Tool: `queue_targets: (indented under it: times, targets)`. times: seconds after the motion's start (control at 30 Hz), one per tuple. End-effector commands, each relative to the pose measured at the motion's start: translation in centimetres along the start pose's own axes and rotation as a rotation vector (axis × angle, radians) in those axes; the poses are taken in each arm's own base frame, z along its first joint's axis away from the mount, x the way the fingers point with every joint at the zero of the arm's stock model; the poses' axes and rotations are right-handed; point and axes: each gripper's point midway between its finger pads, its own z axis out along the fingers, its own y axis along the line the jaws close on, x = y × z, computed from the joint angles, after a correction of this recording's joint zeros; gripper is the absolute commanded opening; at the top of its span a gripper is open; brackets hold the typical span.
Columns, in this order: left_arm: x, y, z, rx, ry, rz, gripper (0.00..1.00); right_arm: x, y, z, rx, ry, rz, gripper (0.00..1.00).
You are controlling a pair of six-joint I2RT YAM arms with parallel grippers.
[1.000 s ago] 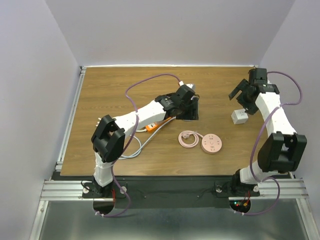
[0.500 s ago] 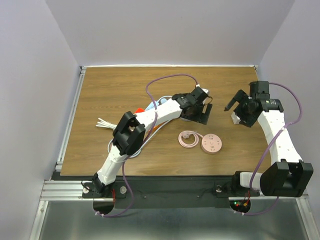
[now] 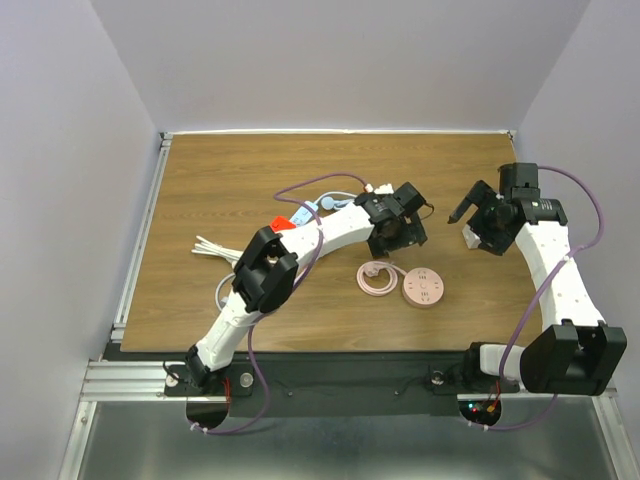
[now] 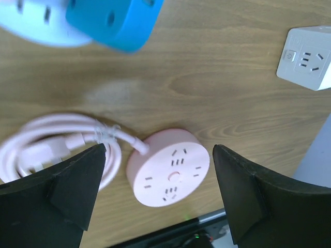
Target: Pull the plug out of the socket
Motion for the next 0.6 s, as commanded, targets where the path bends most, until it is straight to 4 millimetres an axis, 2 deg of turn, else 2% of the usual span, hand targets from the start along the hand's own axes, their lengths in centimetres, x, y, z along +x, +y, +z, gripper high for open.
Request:
queue_targets:
  times: [0.0, 0.17, 0.47, 0.53, 0.57]
  targets:
    - [0.0, -1.2, -4.4, -0.008, -0.055, -0.178, 0.97, -0.5, 1.0, -0.7, -0.038, -0.012, -0.026, 1.0]
    - [1.1, -0.5, -4.2, -0.019, -0.042, -0.263, 0.97, -0.6, 1.2, -0.8, -0.048, -0.014, -0.029, 1.0]
    - [2.6, 1.1, -0.7, -0.104, -0.006, -0.294, 0.96, 0.3, 1.9, -0.7, -0.081, 0.009, -0.05, 1.0]
    - [2.9, 1.9, 0.1, -0.139, -0.005, -0.311, 0.96, 0.4, 2.0, -0.8, -0.082, 0.008, -0.056, 1.0]
    - [3.3, 3.0, 0.6, -0.166, -0.002, -0.318, 0.96, 0.4, 2.0, -0.8, -0.083, 0.009, -0.057, 1.0]
